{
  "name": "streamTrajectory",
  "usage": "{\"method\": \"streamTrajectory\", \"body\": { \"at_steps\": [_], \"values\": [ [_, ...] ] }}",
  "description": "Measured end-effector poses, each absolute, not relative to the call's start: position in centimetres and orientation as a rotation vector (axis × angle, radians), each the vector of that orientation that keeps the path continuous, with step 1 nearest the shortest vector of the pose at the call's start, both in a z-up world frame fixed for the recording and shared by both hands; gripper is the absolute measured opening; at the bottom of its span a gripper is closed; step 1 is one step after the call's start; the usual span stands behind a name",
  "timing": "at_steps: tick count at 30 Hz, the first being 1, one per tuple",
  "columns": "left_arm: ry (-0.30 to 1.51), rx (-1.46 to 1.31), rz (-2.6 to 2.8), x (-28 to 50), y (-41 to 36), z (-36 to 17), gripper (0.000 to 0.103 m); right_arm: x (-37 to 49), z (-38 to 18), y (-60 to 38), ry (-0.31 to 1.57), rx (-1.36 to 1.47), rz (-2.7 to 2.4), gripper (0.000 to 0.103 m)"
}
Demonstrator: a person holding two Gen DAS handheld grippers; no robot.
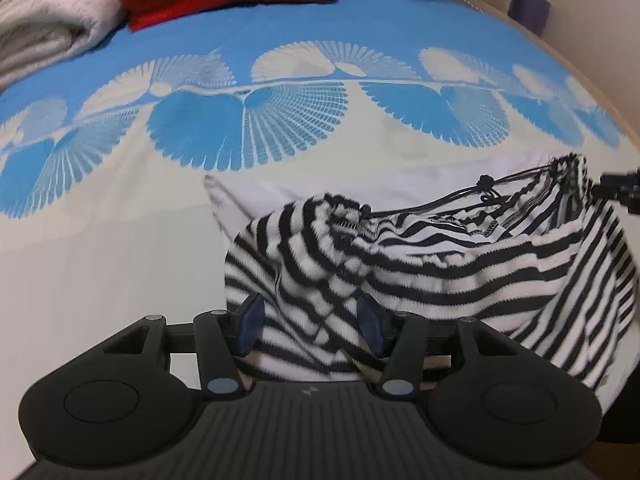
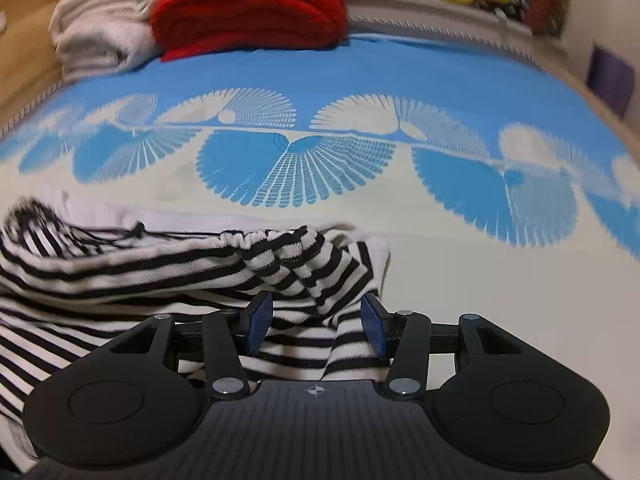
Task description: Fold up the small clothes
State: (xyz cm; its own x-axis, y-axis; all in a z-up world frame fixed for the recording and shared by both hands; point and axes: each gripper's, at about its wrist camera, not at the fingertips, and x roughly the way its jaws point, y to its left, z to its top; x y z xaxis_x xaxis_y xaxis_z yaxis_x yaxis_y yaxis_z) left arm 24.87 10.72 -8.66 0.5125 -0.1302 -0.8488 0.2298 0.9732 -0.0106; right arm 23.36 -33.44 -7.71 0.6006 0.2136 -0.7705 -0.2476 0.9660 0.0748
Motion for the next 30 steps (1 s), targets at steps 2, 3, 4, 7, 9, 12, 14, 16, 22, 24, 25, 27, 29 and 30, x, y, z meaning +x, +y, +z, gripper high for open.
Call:
{"method": "streamTrajectory", "body": {
  "at_steps": [2, 3, 4, 7, 9, 12, 14, 16, 22, 24, 25, 27, 29, 30],
  "values": [
    [0.989, 0.121, -0.221, 25.3, 10.3, -8.9, 0.052, 23.8, -7.9, -32.7, 0.876, -0.078, 0.276, 0.051],
    [0.983, 0.12, -0.221, 25.7, 10.0, -9.0, 0.042, 24.1, -8.1, -32.4, 0.874, -0.09, 0.277, 0.051],
    [0.984, 0.116, -0.223, 26.1, 9.9, -9.0, 0.022, 24.4, -8.2, -32.0, 0.868, -0.109, 0.275, 0.051],
    [0.922, 0.102, -0.179, 27.2, 10.2, -8.2, 0.004, 25.2, -8.3, -30.7, 0.84, -0.18, 0.305, 0.044],
    [0.823, -0.018, -0.085, 27.9, 11.9, -6.7, 0.003, 26.2, -8.2, -30.3, 0.841, -0.194, 0.326, 0.003],
    [0.762, -0.195, 0.076, 29.3, 14.5, -6.2, 0.003, 28.0, -5.7, -32.1, 0.744, -0.009, 0.242, 0.0],
    [0.824, -0.187, 0.094, 30.9, 14.3, -7.5, 0.003, 28.8, -4.1, -33.4, 0.645, 0.103, 0.156, 0.0],
    [0.909, -0.146, 0.102, 32.5, 13.5, -9.2, 0.004, 30.0, -4.4, -33.6, 0.646, 0.111, 0.08, 0.0],
    [1.036, -0.273, 0.094, 34.3, 15.4, -10.8, 0.013, 32.9, -7.6, -32.2, 0.882, 0.143, 0.201, 0.003],
    [1.05, -0.268, 0.054, 34.0, 15.9, -10.3, 0.031, 32.9, -6.5, -33.1, 0.873, 0.217, 0.213, 0.038],
    [1.065, -0.248, 0.033, 33.8, 15.9, -10.1, 0.04, 32.7, -5.8, -33.8, 0.852, 0.261, 0.238, 0.044],
    [1.082, -0.203, 0.003, 33.7, 16.0, -10.3, 0.041, 31.9, -4.4, -34.9, 0.808, 0.292, 0.31, 0.053],
    [1.096, -0.175, 0.0, 33.5, 16.4, -10.7, 0.041, 30.9, -4.0, -35.0, 0.81, 0.241, 0.4, 0.062],
    [1.103, -0.17, 0.002, 33.5, 16.6, -10.9, 0.041, 30.8, -4.3, -34.8, 0.831, 0.192, 0.424, 0.064]
  ]
}}
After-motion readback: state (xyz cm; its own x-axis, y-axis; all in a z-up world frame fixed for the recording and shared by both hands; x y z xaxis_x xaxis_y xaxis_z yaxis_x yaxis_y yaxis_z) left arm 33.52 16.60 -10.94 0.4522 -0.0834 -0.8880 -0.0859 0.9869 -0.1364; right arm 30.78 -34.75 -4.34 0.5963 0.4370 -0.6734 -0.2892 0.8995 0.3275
